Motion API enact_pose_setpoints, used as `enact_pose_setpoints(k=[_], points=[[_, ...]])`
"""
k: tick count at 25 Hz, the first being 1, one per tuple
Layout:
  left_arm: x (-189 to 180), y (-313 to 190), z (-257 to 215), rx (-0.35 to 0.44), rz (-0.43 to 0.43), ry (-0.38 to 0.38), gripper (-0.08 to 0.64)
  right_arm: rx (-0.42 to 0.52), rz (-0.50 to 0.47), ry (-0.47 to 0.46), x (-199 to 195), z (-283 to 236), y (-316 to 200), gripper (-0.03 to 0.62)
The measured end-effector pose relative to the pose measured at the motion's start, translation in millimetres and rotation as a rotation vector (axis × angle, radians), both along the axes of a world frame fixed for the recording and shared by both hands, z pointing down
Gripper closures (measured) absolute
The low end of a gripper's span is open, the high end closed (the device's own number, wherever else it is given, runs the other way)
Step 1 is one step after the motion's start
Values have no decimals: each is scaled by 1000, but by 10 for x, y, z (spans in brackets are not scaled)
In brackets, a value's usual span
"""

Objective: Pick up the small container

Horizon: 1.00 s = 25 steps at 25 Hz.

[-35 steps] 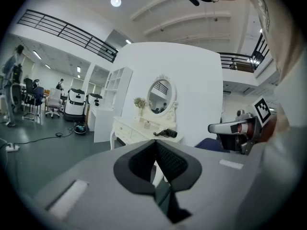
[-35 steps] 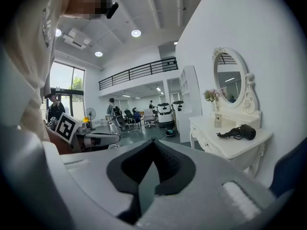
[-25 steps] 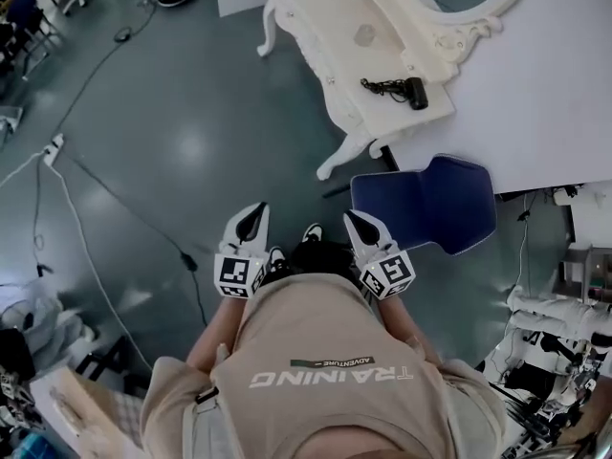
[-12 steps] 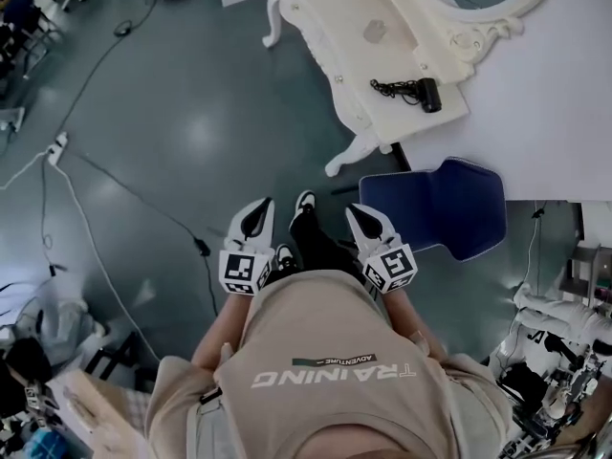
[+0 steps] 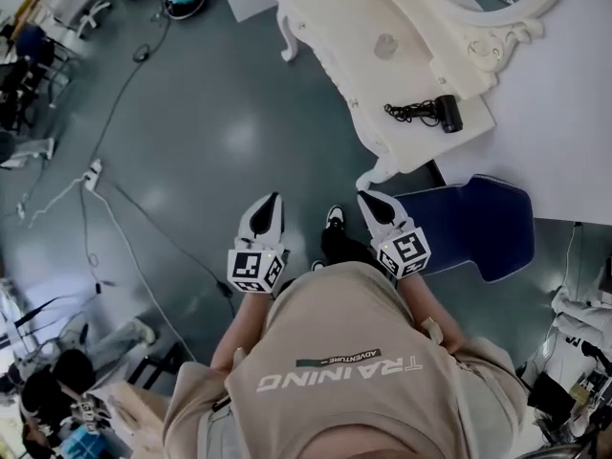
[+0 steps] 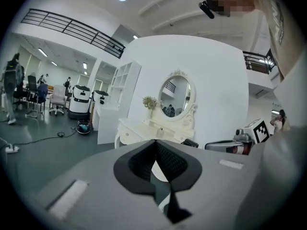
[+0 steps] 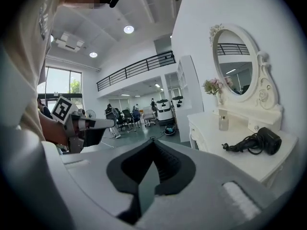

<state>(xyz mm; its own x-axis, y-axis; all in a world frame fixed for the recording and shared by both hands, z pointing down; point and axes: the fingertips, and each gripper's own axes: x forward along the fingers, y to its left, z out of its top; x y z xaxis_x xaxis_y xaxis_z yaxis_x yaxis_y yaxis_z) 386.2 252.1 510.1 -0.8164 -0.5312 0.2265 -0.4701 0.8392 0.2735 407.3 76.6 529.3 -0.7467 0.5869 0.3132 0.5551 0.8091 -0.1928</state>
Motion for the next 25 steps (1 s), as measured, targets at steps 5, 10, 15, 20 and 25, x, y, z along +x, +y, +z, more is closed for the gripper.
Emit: enact_pose_setpoints(k=[5, 10, 15, 20, 25], points=[[-597, 8, -208, -55, -37, -27, 541, 44, -83, -54, -574, 82, 46, 589], [-1003, -156, -356, -84, -48, -58, 541, 6, -131, -78, -1035, 83, 42, 589], [-1293, -347, -427, -63, -6, -67, 541, 17, -143, -90, -1346, 91, 17, 589], [-1626, -407, -407, -42, 51, -51, 541, 45, -114, -44, -1535, 151, -86, 589], [-2064, -388, -250, -76, 147, -73, 541, 51, -20, -5, -1839, 280, -96, 589]])
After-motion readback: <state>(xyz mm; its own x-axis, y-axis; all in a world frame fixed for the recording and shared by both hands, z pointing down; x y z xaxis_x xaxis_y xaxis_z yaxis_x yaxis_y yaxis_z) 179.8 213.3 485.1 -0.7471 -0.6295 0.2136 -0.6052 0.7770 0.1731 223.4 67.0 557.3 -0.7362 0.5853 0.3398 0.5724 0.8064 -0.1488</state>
